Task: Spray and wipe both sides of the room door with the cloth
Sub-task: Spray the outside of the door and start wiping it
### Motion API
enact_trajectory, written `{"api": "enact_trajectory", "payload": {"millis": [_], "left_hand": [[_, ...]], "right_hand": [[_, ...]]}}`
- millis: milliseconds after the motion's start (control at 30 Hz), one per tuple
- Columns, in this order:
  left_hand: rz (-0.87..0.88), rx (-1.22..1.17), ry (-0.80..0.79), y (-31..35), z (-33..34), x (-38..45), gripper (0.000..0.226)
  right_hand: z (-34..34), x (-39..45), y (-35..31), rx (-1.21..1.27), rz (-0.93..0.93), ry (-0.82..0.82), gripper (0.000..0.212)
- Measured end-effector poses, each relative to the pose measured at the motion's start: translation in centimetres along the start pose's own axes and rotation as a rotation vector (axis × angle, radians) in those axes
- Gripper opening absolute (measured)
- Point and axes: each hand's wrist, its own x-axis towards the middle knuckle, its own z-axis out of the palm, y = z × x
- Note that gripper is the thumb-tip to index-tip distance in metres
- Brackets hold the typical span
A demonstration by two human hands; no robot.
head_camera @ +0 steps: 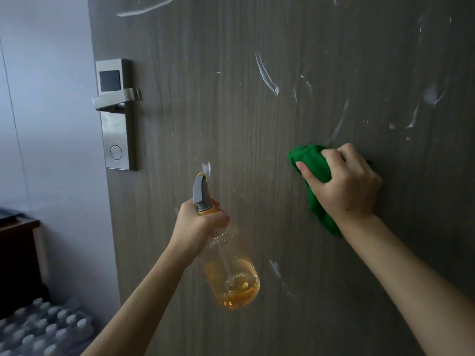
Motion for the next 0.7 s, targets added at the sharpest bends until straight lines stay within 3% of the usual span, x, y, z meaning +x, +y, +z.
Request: {"api": "enact_trajectory", "payload": {"millis": [200,400,600,700], "left_hand": [[-0.022,-0.031,0.003,0.1,0.1,-0.1,0.047],[0.089,-0.034,0.022,4.9,0.5,1.9,0.050],[0.201,-0.067,0.015,9.8,1.1,3.8,0.030],[0.236,-0.034,0.019,10.1,1.2,3.7,0.031]], "right_hand": [[0.0,0.1,0.0,0.005,-0.004,-0.007,0.046],[-0.2,0.0,0.0,0.007,-0.006,-0.038,0.048],[-0.1,0.2,-0.1,0.016,-0.009,-0.058,0.047],[-0.2,0.3,-0.2,-0.003,-0.004,-0.067,0.046]]}}
